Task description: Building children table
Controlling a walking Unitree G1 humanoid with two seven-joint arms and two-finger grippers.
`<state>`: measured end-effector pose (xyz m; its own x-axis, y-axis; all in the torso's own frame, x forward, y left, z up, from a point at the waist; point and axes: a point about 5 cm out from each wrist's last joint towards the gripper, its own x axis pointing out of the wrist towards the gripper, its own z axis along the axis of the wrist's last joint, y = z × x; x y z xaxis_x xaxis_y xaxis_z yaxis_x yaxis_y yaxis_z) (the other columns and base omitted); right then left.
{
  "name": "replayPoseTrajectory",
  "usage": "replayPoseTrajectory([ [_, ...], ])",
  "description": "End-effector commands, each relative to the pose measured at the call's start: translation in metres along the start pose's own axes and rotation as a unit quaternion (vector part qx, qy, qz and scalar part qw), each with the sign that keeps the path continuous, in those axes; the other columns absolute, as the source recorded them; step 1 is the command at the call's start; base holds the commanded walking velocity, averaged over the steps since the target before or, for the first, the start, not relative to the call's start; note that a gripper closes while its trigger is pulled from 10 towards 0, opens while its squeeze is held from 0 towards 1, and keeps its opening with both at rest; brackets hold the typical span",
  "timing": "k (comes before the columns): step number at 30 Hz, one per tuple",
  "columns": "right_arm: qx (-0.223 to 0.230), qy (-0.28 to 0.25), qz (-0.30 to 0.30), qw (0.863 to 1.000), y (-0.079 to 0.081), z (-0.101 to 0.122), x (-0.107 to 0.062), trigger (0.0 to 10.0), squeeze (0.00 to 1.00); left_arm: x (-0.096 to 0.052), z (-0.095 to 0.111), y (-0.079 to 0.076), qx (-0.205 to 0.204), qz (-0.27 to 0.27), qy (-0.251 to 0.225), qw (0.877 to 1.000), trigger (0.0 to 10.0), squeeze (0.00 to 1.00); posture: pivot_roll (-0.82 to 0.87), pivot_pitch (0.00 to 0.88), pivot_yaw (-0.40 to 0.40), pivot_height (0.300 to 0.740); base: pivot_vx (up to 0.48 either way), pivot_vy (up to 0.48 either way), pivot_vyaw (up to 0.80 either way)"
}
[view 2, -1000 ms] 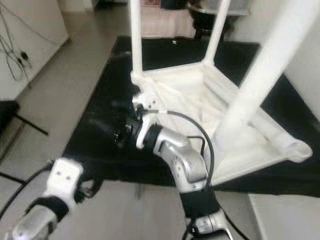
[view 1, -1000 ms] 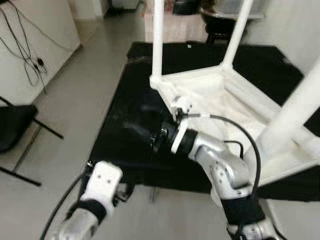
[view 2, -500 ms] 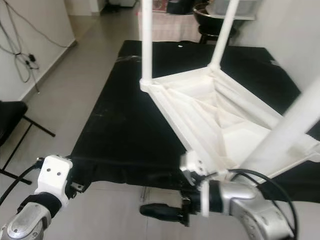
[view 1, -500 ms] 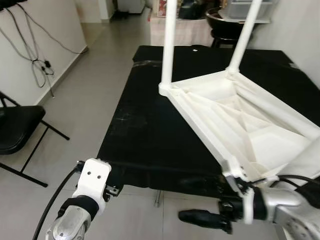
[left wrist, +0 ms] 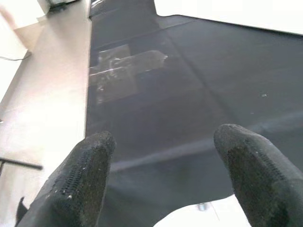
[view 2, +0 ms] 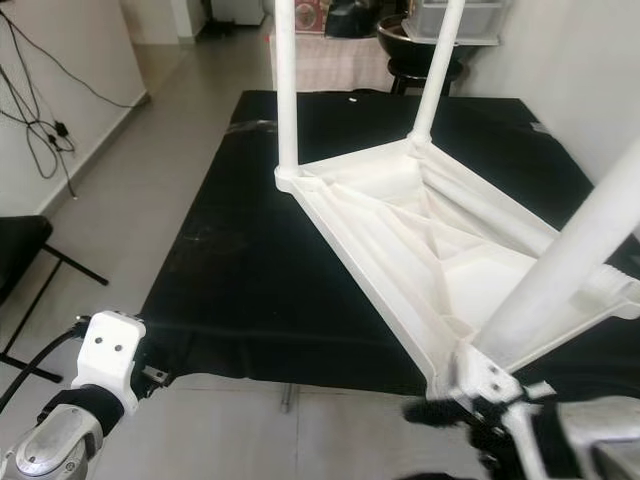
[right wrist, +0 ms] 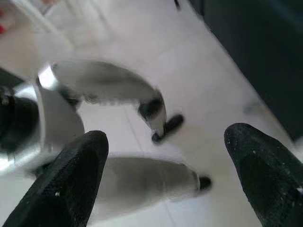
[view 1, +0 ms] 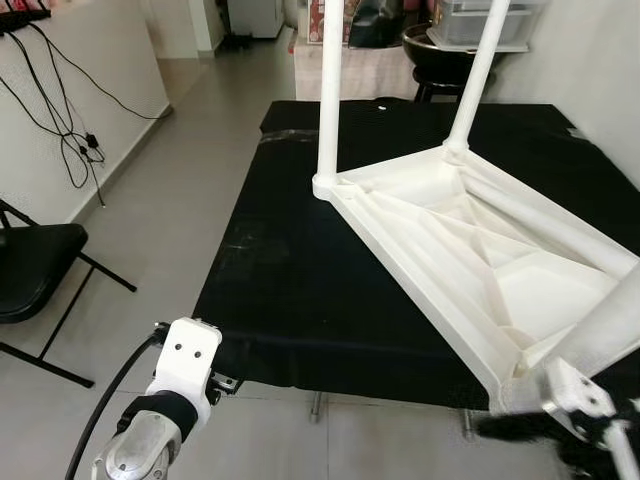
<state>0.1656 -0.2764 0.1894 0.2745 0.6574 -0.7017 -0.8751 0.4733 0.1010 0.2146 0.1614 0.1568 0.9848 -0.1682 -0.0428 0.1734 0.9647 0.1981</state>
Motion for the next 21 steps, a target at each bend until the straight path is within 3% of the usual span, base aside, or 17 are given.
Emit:
replayPoseTrajectory([
  [1, 0.001, 0.043, -0.041, 0.998, -0.006, -0.006, -0.022, 10.0, 0.0, -0.001, -0.004, 0.001, 0.005, -0.004, 0.009, 1.0, 10.0, 0.0, -0.07, 0.142, 0.016, 0.74, 0.0, 0.0, 0.0],
  [3, 0.001, 0.043, -0.041, 0.998, -0.006, -0.006, -0.022, 10.0, 0.0, -0.001, -0.004, 0.001, 0.005, -0.004, 0.009, 1.0, 10.0, 0.0, -0.07, 0.142, 0.016, 0.74, 0.0, 0.0, 0.0],
  [7, 0.001, 0.09, -0.08, 0.993, -0.013, -0.011, -0.04, 10.0, 0.0, 0.0, -0.004, 0.0, 0.005, -0.006, 0.007, 1.0, 10.0, 0.0, -0.07, 0.141, 0.015, 0.74, 0.0, 0.0, 0.0],
  [14, -0.026, 0.073, -0.114, 0.99, -0.022, -0.001, -0.04, 10.0, 0.0, 0.0, -0.004, 0.0, 0.006, -0.008, 0.006, 1.0, 10.0, 0.0, -0.06, 0.14, 0.011, 0.74, 0.0, 0.0, 0.0],
  [15, -0.061, 0.018, -0.128, 0.99, -0.026, 0.015, -0.031, 10.0, 0.0, 0.0, -0.003, 0.0, 0.006, -0.008, 0.006, 1.0, 10.0, 0.0, -0.06, 0.14, 0.011, 0.74, 0.0, 0.0, 0.0],
  [16, -0.117, -0.08, -0.15, 0.978, -0.031, 0.046, -0.015, 10.0, 0.0, 0.0, -0.003, 0.0, 0.007, -0.008, 0.005, 1.0, 10.0, 0.0, -0.06, 0.14, 0.012, 0.74, 0.0, 0.0, 0.0],
  [19, -0.117, -0.08, -0.15, 0.978, -0.031, 0.046, -0.015, 10.0, 0.0, 0.0, -0.003, 0.0, 0.007, -0.008, 0.005, 1.0, 10.0, 0.0, -0.06, 0.14, 0.012, 0.74, 0.0, 0.0, 0.0],
  [20, -0.124, -0.113, -0.151, 0.974, -0.032, 0.056, -0.01, 10.0, 0.0, 0.0, -0.003, 0.0, 0.008, -0.008, 0.004, 1.0, 10.0, 0.0, -0.05, 0.14, 0.011, 0.74, 0.0, 0.0, 0.0],
  [21, -0.124, -0.113, -0.151, 0.974, -0.032, 0.056, -0.01, 10.0, 0.0, 0.0, -0.003, 0.0, 0.008, -0.008, 0.004, 1.0, 10.0, 0.0, -0.05, 0.14, 0.011, 0.74, 0.0, 0.0, 0.0],
])
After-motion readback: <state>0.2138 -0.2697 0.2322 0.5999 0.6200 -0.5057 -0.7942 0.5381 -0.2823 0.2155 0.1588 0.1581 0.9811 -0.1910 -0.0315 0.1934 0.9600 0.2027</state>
